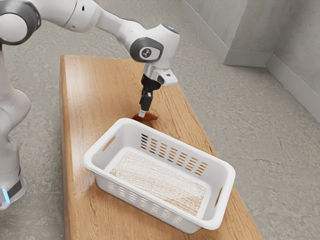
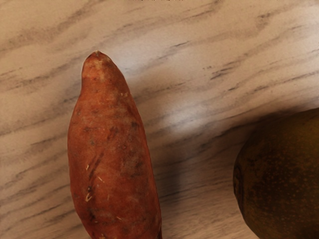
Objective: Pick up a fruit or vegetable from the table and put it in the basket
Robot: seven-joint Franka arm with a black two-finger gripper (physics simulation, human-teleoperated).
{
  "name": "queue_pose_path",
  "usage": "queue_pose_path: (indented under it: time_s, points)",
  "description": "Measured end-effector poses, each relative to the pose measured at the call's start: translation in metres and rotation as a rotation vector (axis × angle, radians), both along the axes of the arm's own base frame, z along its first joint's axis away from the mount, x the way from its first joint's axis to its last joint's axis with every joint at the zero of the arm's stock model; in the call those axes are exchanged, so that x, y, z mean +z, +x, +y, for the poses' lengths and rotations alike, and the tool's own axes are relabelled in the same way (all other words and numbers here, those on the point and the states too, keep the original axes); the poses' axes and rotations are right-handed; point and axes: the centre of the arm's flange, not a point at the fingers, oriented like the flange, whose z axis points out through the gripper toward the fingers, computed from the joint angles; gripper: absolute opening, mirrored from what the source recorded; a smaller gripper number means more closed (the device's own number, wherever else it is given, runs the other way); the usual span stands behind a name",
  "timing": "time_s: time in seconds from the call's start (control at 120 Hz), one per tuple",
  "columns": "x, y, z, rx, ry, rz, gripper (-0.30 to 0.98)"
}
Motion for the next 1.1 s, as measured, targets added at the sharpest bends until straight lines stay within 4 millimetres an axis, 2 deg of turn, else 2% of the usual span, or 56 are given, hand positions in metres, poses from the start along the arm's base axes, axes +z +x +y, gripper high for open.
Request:
queue_pose_path:
  time_s: [0.5, 1.1]
  points:
    - [-0.011, -0.005, 0.035, 0.082, -0.004, 0.010, 0.69]
    - [-0.030, 0.012, 0.014, 0.063, 0.010, 0.027, 0.68]
